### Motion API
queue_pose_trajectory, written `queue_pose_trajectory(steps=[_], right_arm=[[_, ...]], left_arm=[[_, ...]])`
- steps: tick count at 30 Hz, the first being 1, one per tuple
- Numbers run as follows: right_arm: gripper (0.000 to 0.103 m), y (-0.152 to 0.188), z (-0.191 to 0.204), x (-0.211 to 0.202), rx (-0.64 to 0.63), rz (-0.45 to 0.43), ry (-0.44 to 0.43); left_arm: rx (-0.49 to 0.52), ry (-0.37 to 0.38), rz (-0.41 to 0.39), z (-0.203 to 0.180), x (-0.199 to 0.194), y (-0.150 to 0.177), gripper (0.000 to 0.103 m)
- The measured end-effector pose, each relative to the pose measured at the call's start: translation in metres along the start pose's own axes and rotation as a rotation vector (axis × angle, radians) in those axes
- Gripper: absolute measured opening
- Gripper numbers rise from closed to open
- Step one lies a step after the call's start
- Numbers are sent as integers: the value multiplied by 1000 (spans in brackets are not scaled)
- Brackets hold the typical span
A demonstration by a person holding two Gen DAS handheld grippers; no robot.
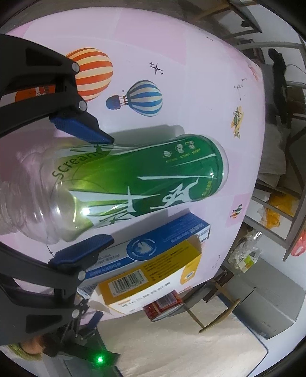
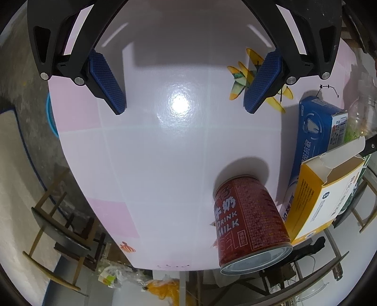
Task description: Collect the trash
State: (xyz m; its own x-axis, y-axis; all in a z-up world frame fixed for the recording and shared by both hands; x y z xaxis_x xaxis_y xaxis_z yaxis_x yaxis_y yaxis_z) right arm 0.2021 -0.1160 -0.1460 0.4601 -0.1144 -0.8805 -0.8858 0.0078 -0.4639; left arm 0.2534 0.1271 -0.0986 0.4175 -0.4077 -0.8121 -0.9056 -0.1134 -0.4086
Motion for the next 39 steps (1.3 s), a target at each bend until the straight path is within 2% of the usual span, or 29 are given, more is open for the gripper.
queue_pose_trajectory(steps=[11,18,22,27,30,34,39], right_arm=[[97,-6,-3,4,-8,46,-10],[97,-5,-2,5,-23,25,-16],[97,-2,-2,4,-26,4,-16],[97,0,-2,1,-42,7,-29],[97,0,-5,-4,-47,25,-63],[97,-9,-25,-28,40,-69,-152],[94,-33,-31,-69,24,-230,-231]], left_arm=[[-20,-38,-19,-3,-3,0,87],[-51,-54,-123,3,-20,-4,97],[-66,-55,-179,6,-33,-5,97],[-76,-79,-181,11,-41,-4,98],[-78,-57,-181,14,-43,-2,98],[-85,-10,-171,14,-45,3,98],[-64,37,-163,8,-48,6,98]])
Point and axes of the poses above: each gripper's, at about its wrist camera, not at the fingertips, and x roughly the way its jaws point, z to its left, y to its underside, the point moved 4 cm from there along x, roughly the way its jaws point, and after that the axes turned 7 degrees about -x, right-handed, at the moved point
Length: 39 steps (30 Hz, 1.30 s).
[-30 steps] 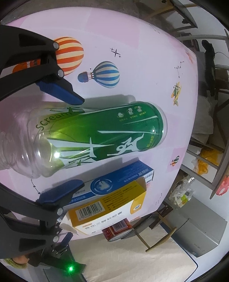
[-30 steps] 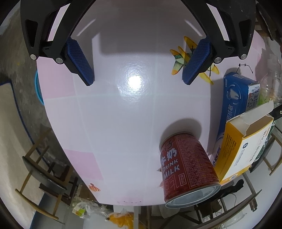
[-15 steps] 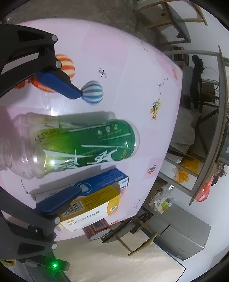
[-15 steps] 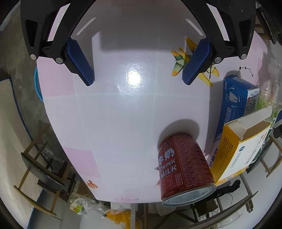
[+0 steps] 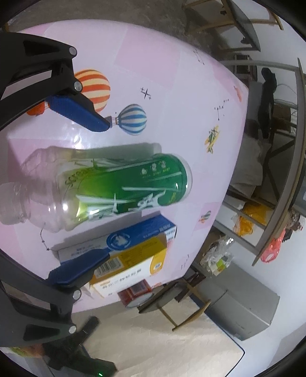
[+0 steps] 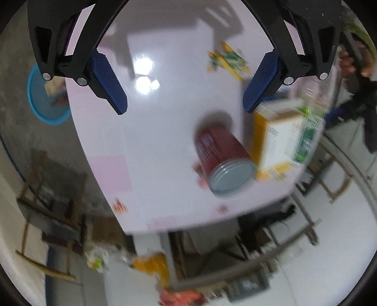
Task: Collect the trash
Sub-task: 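Grasp the red milk can rim with the right gripper while the left grasps the yellow medicine box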
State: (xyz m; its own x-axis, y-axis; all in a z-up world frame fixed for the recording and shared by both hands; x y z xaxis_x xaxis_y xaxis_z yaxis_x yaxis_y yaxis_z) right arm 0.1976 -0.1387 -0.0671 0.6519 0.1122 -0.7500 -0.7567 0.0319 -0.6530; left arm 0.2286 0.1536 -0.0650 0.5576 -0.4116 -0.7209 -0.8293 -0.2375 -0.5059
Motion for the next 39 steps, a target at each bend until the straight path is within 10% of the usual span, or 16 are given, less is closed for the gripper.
queue_pose_trajectory(steps=[14,24,39], right_arm=[[90,-60,32,41,-132,-44,-96],[64,-53,26,64,-102,22,-91],[64,-34,7,40,-70,25,-31]], left_arm=[[189,301,-109,-88,-43,16,97],[155,201,-42,-101,-2,16,78],[-1,80,113,-93,54,1,54]])
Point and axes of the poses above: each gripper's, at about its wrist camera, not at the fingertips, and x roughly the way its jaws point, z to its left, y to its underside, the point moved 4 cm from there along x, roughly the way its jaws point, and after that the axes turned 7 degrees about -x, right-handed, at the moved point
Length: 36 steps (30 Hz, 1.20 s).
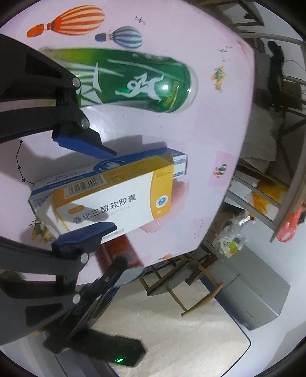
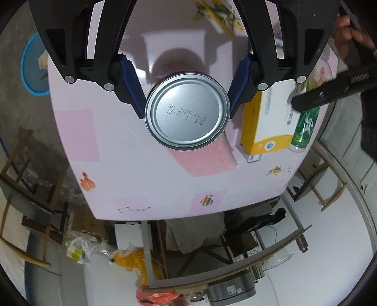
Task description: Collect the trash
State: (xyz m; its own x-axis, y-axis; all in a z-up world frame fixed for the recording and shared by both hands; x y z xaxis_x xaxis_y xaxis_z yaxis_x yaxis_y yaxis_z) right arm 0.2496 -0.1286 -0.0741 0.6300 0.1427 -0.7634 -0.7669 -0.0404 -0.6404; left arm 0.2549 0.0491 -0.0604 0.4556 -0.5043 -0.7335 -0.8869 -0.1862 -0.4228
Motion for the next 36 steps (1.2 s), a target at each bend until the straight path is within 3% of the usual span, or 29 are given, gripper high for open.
queue_pose_trajectory(steps=[13,29,36], right_arm=[[64,14,-8,-13,14,-10,2],[64,16,-6,-13,-10,-13,-16],[63,14,-4,-13,-21,-9,-13]], left_arm=[[-87,44,89,-1,22,-13,54],[-68,54,44,0,2,-7,36],[-30,48,27,0,-9,2,33]])
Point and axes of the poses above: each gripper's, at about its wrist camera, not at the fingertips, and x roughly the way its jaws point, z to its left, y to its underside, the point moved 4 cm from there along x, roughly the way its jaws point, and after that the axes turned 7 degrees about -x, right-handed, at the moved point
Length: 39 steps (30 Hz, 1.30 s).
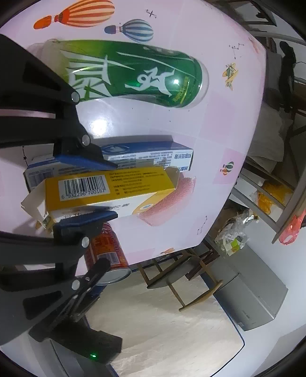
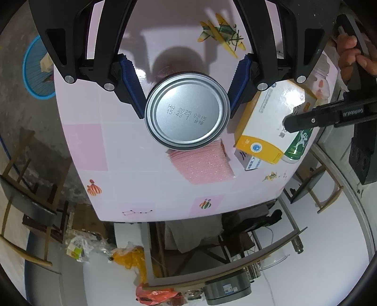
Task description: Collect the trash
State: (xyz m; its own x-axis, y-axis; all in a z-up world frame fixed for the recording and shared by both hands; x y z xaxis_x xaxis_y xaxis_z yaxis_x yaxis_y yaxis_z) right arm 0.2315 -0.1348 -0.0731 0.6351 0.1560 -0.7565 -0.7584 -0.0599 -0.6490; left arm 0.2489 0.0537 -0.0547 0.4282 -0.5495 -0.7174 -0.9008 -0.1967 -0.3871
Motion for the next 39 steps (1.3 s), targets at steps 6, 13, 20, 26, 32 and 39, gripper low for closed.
queue_pose_trajectory(steps=[6,13,20,26,32,39], right_arm=[[64,-1,1,-6,-22,-14,39],[64,7,-14,-17,-1,-12,75],[64,23,-29,-29,14,11,107],[64,34,-37,-36,44,25,86],[64,40,-35,-40,45,24,66],[64,44,-32,-43,51,23,23]], left_arm=[[39,18,10,-9,-1,9,31],[147,26,65,-41,16,33,31],[196,21,158,-59,41,62,34],[173,-2,229,-55,52,74,48],[140,-13,260,-52,57,84,58],[107,-16,300,-52,66,88,62]])
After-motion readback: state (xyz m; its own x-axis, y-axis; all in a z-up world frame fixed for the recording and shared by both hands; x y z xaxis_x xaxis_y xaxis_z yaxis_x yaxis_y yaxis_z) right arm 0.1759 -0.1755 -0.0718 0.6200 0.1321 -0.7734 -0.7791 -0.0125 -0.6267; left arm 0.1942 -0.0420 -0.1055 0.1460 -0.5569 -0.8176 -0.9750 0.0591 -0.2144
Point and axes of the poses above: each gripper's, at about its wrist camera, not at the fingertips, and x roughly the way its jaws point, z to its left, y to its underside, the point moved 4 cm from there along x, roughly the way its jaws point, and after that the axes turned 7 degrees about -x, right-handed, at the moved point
